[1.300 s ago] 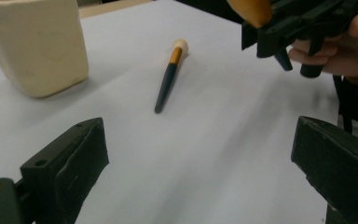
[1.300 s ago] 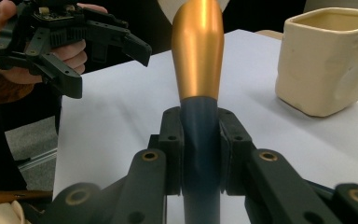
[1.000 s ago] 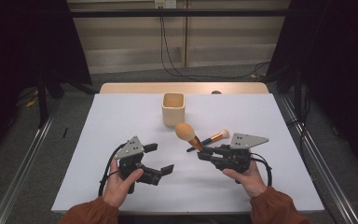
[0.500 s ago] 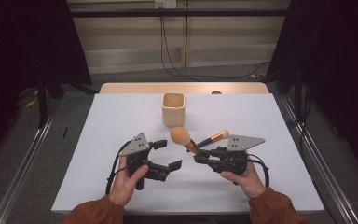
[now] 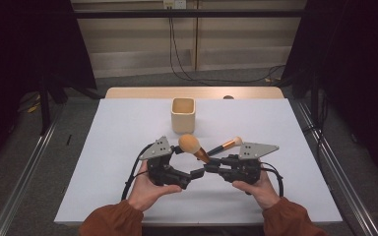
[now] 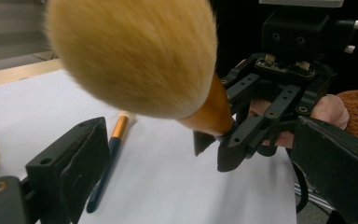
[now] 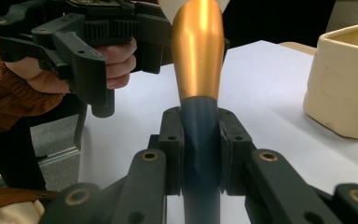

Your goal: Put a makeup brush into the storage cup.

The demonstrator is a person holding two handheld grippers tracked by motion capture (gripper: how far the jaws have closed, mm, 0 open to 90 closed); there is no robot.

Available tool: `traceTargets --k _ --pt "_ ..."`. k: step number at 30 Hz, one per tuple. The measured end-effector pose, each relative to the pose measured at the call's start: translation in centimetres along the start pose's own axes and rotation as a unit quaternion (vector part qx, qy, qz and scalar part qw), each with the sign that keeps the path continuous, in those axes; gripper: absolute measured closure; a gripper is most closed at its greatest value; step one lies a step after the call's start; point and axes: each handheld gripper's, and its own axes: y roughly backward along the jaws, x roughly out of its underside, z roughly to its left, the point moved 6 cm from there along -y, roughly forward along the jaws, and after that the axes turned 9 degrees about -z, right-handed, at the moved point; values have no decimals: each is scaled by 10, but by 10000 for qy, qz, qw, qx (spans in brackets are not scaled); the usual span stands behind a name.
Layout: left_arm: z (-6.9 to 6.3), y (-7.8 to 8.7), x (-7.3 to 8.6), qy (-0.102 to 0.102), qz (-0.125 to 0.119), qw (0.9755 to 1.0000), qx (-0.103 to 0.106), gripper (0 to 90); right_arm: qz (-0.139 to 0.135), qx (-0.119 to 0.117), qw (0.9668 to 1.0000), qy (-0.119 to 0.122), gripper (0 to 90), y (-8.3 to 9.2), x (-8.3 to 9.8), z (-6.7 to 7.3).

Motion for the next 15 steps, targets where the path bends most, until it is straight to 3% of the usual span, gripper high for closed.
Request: traceTargets --k 3,7,10,12,15 --pt "-1 -6 -2 106 -98 9999 37 75 0 -12 10000 -6 750 -1 0 0" --pt "-3 -11 -6 63 -144 9998 89 138 -11 -24 10000 -21 750 -1 0 1" --pt "-3 -14 -7 22 -165 9999 -8 163 -58 -18 10000 -63 749 -1 -1 0" --pt "-3 -16 -7 88 -180 9998 22 169 -43 0 10000 -65 750 -1 -1 0" --pt "-2 -17 -6 91 -197 9997 63 263 -63 29 9999 -81 750 0 -1 -2"
